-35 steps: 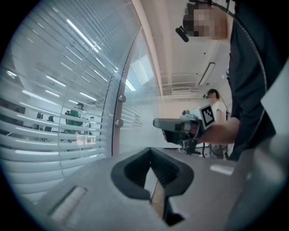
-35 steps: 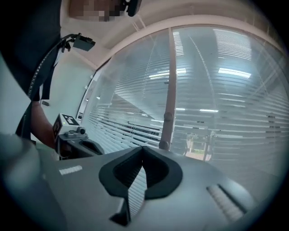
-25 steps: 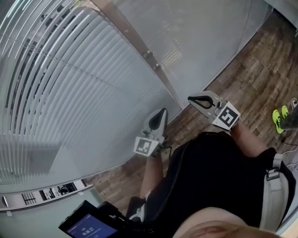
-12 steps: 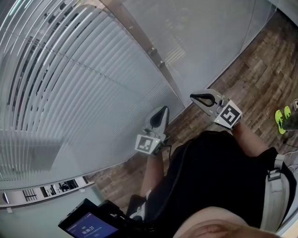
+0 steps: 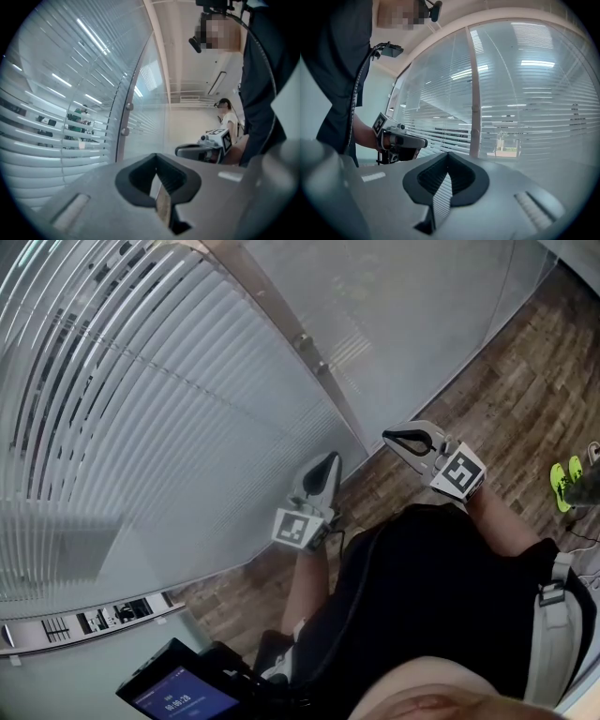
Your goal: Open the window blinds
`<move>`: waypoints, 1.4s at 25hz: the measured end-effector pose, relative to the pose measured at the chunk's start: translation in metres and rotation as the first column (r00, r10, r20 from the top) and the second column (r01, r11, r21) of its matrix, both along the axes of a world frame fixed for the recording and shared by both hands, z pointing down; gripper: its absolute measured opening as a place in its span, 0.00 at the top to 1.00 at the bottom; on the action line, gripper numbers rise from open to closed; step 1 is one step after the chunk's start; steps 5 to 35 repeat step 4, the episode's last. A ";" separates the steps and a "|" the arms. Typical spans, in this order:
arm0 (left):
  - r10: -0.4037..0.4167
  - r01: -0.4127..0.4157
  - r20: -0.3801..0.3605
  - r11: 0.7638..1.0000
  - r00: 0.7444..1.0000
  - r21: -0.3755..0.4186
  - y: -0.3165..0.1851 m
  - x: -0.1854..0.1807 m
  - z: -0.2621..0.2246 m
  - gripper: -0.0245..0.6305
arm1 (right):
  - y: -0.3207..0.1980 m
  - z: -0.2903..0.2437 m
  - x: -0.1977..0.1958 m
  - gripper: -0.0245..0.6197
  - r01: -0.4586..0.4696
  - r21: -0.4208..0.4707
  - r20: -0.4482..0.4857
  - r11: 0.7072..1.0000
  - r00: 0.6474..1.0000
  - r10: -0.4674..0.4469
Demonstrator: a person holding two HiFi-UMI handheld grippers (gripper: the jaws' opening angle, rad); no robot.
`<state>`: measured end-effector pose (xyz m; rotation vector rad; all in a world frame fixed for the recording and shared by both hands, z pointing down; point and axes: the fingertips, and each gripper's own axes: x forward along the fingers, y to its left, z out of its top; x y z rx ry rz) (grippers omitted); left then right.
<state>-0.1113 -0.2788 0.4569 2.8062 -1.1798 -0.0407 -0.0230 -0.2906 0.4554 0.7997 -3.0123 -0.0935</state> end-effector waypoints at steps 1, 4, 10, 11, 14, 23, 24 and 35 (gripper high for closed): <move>0.001 -0.001 -0.001 1.000 1.000 0.000 0.001 0.002 0.000 0.96 | 0.000 0.000 0.001 0.95 0.001 0.002 0.000 1.000 1.000 -0.001; 0.002 -0.002 -0.004 1.000 1.000 -0.005 0.004 0.009 0.000 0.96 | -0.001 -0.001 0.006 0.95 0.000 0.002 0.001 1.000 1.000 0.000; 0.002 -0.002 -0.004 1.000 1.000 -0.005 0.004 0.009 0.000 0.96 | -0.001 -0.001 0.006 0.95 0.000 0.002 0.001 1.000 1.000 0.000; 0.002 -0.002 -0.004 1.000 1.000 -0.005 0.004 0.009 0.000 0.96 | -0.001 -0.001 0.006 0.95 0.000 0.002 0.001 1.000 1.000 0.000; 0.002 -0.002 -0.004 1.000 1.000 -0.005 0.004 0.009 0.000 0.96 | -0.001 -0.001 0.006 0.95 0.000 0.002 0.001 1.000 1.000 0.000; 0.002 -0.002 -0.004 1.000 1.000 -0.005 0.004 0.009 0.000 0.96 | -0.001 -0.001 0.006 0.95 0.000 0.002 0.001 1.000 1.000 0.000; 0.002 -0.002 -0.004 1.000 1.000 -0.005 0.004 0.009 0.000 0.96 | -0.001 -0.001 0.006 0.95 0.000 0.002 0.001 1.000 1.000 0.000; 0.002 -0.002 -0.004 1.000 1.000 -0.005 0.004 0.009 0.000 0.96 | -0.001 -0.001 0.006 0.95 0.000 0.002 0.001 1.000 1.000 0.000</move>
